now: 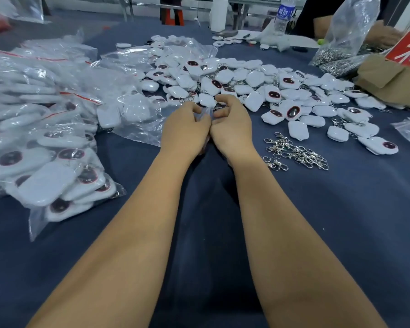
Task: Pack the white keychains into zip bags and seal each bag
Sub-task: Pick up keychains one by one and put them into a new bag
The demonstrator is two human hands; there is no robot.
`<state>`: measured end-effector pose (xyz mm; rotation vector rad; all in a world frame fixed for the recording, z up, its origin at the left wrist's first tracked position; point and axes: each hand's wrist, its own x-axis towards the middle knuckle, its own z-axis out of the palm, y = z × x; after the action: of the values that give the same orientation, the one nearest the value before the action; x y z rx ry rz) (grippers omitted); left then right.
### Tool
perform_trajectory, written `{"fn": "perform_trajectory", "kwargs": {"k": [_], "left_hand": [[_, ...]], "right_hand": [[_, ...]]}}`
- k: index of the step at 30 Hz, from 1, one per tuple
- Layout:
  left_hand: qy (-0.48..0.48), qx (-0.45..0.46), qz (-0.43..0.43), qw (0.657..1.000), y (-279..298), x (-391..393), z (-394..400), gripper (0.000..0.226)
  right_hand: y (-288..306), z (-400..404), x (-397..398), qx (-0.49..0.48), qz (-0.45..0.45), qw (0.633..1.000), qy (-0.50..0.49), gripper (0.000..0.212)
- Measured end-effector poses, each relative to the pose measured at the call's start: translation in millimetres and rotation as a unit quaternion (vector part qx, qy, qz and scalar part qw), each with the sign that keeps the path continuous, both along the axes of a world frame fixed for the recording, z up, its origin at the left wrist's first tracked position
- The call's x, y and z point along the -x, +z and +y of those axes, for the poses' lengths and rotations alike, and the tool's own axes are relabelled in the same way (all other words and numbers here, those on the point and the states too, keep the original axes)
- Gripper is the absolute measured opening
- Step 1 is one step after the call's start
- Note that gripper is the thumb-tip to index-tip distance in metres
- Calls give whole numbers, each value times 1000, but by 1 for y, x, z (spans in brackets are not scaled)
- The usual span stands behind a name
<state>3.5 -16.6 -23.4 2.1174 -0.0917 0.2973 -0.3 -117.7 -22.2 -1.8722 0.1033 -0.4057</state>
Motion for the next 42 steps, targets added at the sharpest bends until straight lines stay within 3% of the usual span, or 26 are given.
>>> {"fn": "perform_trajectory", "kwargs": {"k": [3, 7, 10, 12, 14, 16, 18, 21, 23, 29, 35, 39, 42], "left_hand": [[-5, 6, -6, 1000, 1, 0, 3, 15], [16, -116, -43, 992, 0, 2, 9, 17], [127, 0, -105, 986, 5, 1, 16, 27], [159, 58, -122, 978, 6, 0, 19, 25], [150, 51, -103, 982, 4, -2, 19, 27], [145, 31, -81, 986, 2, -4, 19, 28], [138, 24, -47, 989, 0, -7, 19, 25], [135, -20, 6, 991, -4, -10, 17, 21], [139, -45, 21, 989, -5, -12, 16, 20], [144, -69, 37, 987, -3, -20, 13, 20], [130, -61, 41, 989, -2, -21, 13, 17], [121, -24, 24, 992, 4, -12, 14, 17], [113, 3, 3, 994, 5, -4, 16, 19]], "right_hand": [[0, 4, 0, -2, -40, 999, 6, 53], [-1, 2, 0, 28, -31, 999, 2, 55], [-2, -3, 0, 74, -23, 997, -29, 52], [1, -4, -2, 27, -8, 1000, 3, 42], [8, -11, -8, -36, 5, 999, 22, 35], [18, -26, -19, -54, 7, 998, -18, 33], [27, -50, -34, 3, 26, 994, -104, 35], [35, -91, -52, 131, 98, 953, -255, 46], [36, -111, -62, 152, 131, 935, -292, 57], [33, -108, -86, 209, 261, 927, -171, 75], [20, -65, -68, 274, 164, 945, -64, 64], [17, -50, -49, 329, 145, 933, -2, 65], [19, -54, -38, 289, 142, 947, 4, 61]]}}
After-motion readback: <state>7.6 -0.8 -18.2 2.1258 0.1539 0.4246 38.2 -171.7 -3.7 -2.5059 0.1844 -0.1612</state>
